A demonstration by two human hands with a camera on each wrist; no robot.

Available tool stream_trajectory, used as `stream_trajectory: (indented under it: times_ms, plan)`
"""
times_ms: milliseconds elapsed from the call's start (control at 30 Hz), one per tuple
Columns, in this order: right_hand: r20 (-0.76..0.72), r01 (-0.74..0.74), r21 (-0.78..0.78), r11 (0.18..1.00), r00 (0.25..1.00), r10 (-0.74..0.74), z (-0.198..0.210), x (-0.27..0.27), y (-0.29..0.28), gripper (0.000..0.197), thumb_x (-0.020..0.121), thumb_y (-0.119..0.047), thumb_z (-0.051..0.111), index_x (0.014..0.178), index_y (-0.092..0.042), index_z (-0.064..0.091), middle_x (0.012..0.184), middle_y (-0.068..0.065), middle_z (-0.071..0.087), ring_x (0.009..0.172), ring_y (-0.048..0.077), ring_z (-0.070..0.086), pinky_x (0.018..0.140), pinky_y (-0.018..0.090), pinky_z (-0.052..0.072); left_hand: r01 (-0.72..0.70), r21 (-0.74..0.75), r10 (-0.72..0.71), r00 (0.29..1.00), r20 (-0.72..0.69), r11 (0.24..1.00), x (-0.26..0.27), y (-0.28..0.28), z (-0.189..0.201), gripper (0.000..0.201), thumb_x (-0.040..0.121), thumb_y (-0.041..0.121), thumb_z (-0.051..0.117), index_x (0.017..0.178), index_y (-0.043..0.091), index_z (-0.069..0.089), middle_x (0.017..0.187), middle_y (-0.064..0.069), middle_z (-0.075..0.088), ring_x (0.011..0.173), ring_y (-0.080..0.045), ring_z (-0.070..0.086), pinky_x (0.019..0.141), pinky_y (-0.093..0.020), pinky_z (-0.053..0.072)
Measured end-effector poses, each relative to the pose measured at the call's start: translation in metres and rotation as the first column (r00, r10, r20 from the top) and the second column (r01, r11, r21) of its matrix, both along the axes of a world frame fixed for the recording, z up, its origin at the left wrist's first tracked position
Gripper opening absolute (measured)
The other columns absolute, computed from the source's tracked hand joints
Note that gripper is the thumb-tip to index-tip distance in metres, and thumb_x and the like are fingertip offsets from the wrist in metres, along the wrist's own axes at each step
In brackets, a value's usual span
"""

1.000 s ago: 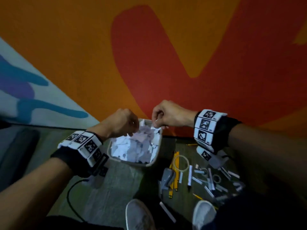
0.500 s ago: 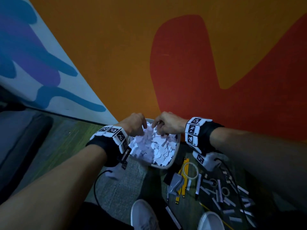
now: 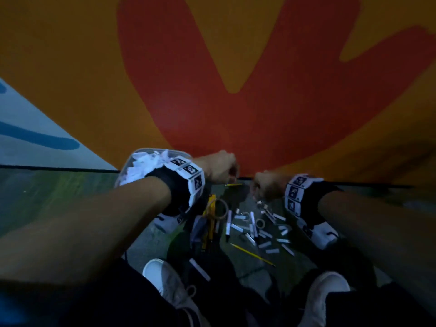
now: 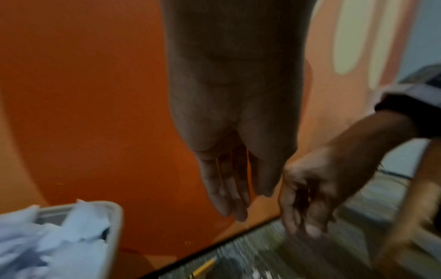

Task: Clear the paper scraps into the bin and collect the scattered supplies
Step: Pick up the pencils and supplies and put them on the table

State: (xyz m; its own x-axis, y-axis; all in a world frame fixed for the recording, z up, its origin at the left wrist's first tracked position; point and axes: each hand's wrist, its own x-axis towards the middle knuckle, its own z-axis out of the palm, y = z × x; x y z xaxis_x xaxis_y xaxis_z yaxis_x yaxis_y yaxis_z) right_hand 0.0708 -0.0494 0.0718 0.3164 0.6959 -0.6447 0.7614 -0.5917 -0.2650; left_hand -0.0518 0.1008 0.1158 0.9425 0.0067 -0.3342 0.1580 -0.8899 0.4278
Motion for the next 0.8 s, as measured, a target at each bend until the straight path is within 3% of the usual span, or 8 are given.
stream_trajectory:
  times_ms: [100,167,267,367,433,567,667,800]
  plan:
    - [0.028,0.075,-0.08,0.994,0.997,-0.073,-0.041,0.016,-0.057,0.019,0.085,-0.016,0.071,0.099,-0.002,0.074,0.1,0.016,0.074,0.082,0.025,0.068,0.073,0.031,0.057,0.131,0.0,-0.129,0.979,-0.16,0.991,0.022,-0.038,-0.04,0.019,0.091,0.014,0.062,0.104,0.012,0.076,0.1,-0.006,0.075,0.084,-0.017,0.066,0.077,-0.031,0.054]
    - [0.002,0.162,-0.089,0.983,0.987,-0.162,-0.063,0.024,-0.085,0.02,0.084,-0.014,0.072,0.098,0.0,0.074,0.097,0.015,0.074,0.079,0.022,0.069,0.068,0.028,0.057,0.151,-0.022,-0.152,0.957,-0.248,0.988,0.031,-0.057,-0.07,0.017,0.093,0.013,0.06,0.102,0.009,0.075,0.101,-0.007,0.073,0.083,-0.02,0.064,0.073,-0.033,0.052]
    - [-0.053,0.296,-0.074,0.952,0.952,-0.3,-0.105,0.034,-0.117,0.017,0.085,-0.007,0.068,0.098,0.0,0.074,0.092,0.014,0.072,0.07,0.018,0.067,0.057,0.015,0.05,-0.02,-0.036,0.009,0.96,-0.28,0.999,0.036,-0.08,-0.117,0.02,0.093,0.012,0.057,0.099,0.005,0.075,0.1,-0.014,0.074,0.09,-0.029,0.069,0.081,-0.04,0.057]
    - [-0.075,0.452,-0.046,0.891,0.887,-0.455,-0.159,0.04,-0.137,0.021,0.086,-0.008,0.065,0.104,0.001,0.067,0.106,0.02,0.07,0.098,0.033,0.068,0.082,0.036,0.055,-0.139,-0.05,0.114,0.934,-0.337,0.989,0.04,-0.097,-0.167,0.022,0.09,0.008,0.056,0.095,0.004,0.077,0.09,-0.017,0.073,0.088,-0.033,0.07,0.081,-0.043,0.058]
    - [-0.101,0.513,-0.033,0.858,0.852,-0.513,-0.197,0.043,-0.142,0.019,0.086,-0.011,0.065,0.102,-0.002,0.07,0.107,0.018,0.071,0.1,0.032,0.068,0.082,0.034,0.054,-0.192,-0.038,0.167,0.919,-0.356,0.981,0.045,-0.103,-0.204,0.021,0.09,0.011,0.055,0.094,0.007,0.076,0.092,-0.017,0.072,0.092,-0.034,0.069,0.081,-0.04,0.057]
    - [-0.168,0.552,-0.035,0.833,0.818,-0.55,-0.238,0.034,-0.13,0.016,0.085,-0.016,0.069,0.098,-0.008,0.074,0.104,0.012,0.072,0.097,0.026,0.068,0.079,0.029,0.051,-0.202,0.017,0.197,0.924,-0.328,0.979,0.05,-0.115,-0.266,0.021,0.092,0.016,0.055,0.105,0.013,0.072,0.115,-0.013,0.066,0.111,-0.033,0.062,0.092,-0.041,0.048]
    - [-0.156,0.539,0.045,0.841,0.835,-0.527,-0.259,0.023,-0.119,0.028,0.078,-0.02,0.076,0.104,-0.01,0.072,0.106,0.011,0.071,0.101,0.027,0.067,0.08,0.026,0.046,-0.108,0.059,0.121,0.951,-0.284,0.992,0.039,-0.124,-0.293,0.035,0.099,0.014,0.044,0.13,0.01,0.06,0.126,-0.012,0.058,0.12,-0.032,0.056,0.106,-0.049,0.037]
    - [-0.08,0.497,0.095,0.862,0.867,-0.491,-0.274,0.01,-0.118,0.038,0.079,-0.016,0.073,0.116,-0.015,0.064,0.12,0.015,0.062,0.112,0.034,0.058,0.093,0.036,0.048,-0.084,0.036,0.089,0.981,-0.173,0.996,0.02,-0.13,-0.321,0.037,0.09,0.014,0.044,0.12,0.006,0.065,0.119,-0.015,0.061,0.11,-0.036,0.061,0.083,-0.047,0.054]
